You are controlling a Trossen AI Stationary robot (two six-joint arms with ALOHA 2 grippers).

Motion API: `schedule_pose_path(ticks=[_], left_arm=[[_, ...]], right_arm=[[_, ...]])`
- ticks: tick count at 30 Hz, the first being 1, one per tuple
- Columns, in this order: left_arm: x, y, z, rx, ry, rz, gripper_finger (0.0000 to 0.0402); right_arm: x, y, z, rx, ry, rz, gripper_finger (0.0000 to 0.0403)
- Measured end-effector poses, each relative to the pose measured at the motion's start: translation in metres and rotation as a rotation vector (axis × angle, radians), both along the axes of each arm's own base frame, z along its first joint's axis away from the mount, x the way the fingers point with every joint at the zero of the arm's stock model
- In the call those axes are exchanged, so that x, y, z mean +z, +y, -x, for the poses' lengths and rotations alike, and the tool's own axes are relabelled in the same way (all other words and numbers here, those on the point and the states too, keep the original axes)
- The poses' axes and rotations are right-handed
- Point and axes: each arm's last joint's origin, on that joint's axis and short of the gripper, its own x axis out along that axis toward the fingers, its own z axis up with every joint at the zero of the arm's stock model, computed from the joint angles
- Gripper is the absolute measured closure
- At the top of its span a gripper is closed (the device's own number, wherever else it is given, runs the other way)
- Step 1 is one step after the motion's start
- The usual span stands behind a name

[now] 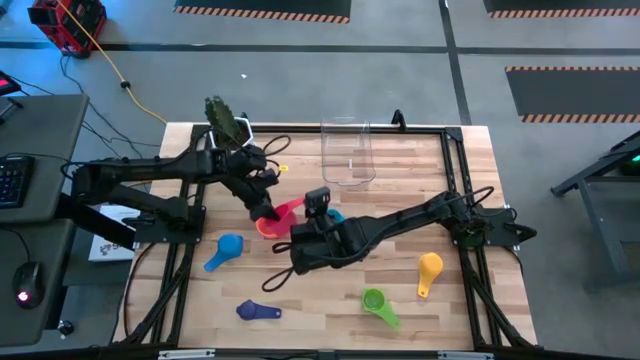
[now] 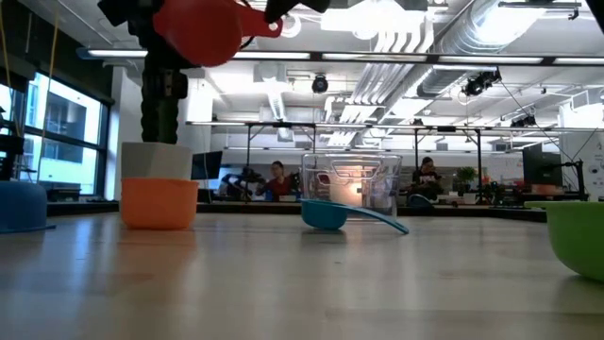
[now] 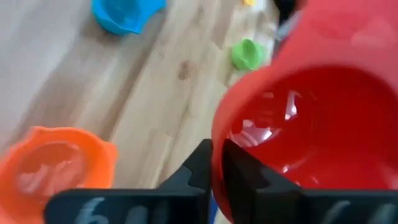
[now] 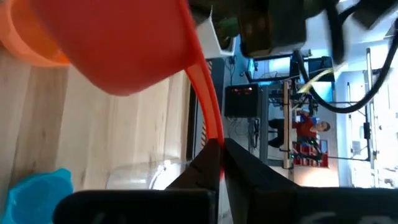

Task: Nest measuring cups in basket
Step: Stack the red measuring cup on top of the orange measuring cup

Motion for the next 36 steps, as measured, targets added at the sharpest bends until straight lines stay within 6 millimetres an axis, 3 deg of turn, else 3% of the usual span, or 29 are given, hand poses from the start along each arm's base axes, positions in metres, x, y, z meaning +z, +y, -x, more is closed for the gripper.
schedule_pose_path(ticks=[4,10,15,17,21,24,28,32,36], left_arm=[[-0.001,0.001,0.002,-0.025,0.006,-0.019,0.0392],[0.002,0.010,0.010,0.013,0.002,-0.056,0.0398],[0.009,0.020,0.027,0.069,0.008,-0.099,0.0399],[0.011,0.022,0.037,0.115,0.045,-0.155,0.0399],[0.016,0.014,0.052,0.152,0.086,-0.251,0.0400],[0.018,0.003,0.058,0.151,0.111,-0.314,0.0400],[0.026,-0.005,0.067,0.217,0.081,-0.376,0.0401],[0.041,-0.005,0.080,0.297,-0.044,-0.357,0.0401],[0.058,-0.007,0.097,0.343,-0.203,-0.286,0.0401]], right_arm=[[0.002,0.001,0.001,0.036,0.028,-0.071,0.0381],[0.026,-0.007,0.015,-0.006,-0.006,-0.328,0.0325],[0.040,-0.021,0.051,-0.197,-0.011,-0.401,0.0275],[0.044,-0.024,0.057,-0.267,-0.090,-0.448,0.0263],[0.047,-0.022,0.083,-0.337,-0.192,-0.506,0.0252],[0.030,-0.019,0.107,-0.432,-0.251,-0.559,0.0252],[0.006,-0.014,0.126,-0.472,-0.445,-0.861,0.0253],[-0.033,-0.014,0.109,-0.405,-0.671,-1.174,0.0273],[-0.068,-0.028,0.073,-0.338,-0.888,-1.377,0.0345]])
